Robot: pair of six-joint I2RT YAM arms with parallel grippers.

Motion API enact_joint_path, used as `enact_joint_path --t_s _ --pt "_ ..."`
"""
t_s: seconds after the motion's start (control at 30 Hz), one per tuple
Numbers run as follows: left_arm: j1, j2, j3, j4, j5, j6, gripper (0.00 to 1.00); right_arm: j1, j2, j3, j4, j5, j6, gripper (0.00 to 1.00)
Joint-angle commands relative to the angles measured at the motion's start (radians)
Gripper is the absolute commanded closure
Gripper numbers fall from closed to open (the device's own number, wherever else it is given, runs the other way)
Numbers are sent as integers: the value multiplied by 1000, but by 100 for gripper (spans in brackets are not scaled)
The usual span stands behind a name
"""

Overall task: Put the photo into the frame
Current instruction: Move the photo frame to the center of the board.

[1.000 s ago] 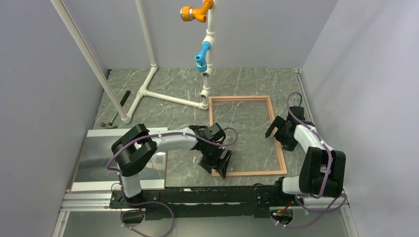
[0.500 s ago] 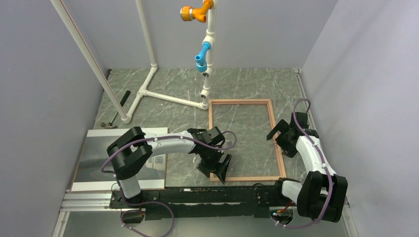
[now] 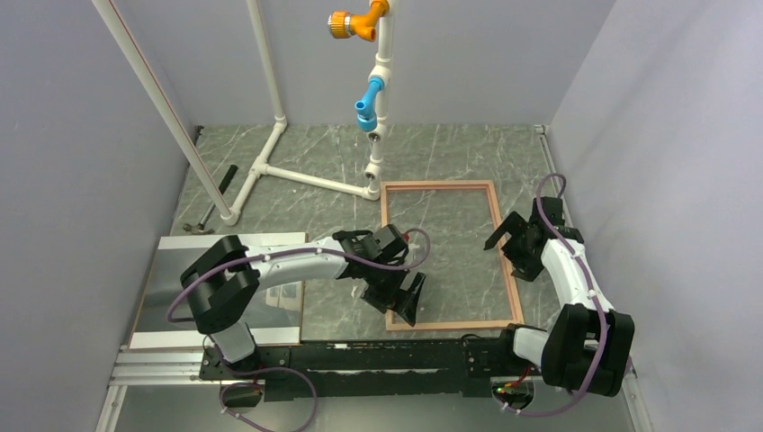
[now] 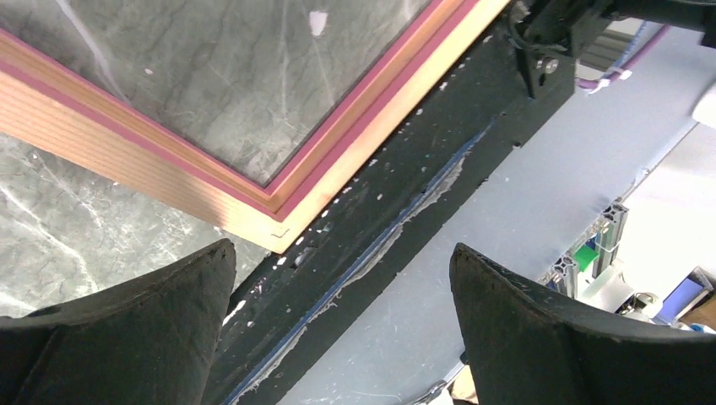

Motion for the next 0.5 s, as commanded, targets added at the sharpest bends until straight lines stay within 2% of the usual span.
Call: enact_joint_path --t_s 0.0,0.23,0.37,0.47 --pt "9 -101 20 68 -4 29 0 -4 -25 63 -5 -93 -35 0" --pt "90 -261 -116 292 79 -36 1 2 -65 80 14 -195 -57 0" --pt "181 -371 -239 422 93 -97 1 35 -61 93 2 -211 -64 0" --pt "275 -470 -314 424 68 -103 1 71 -50 96 12 -247 -42 0"
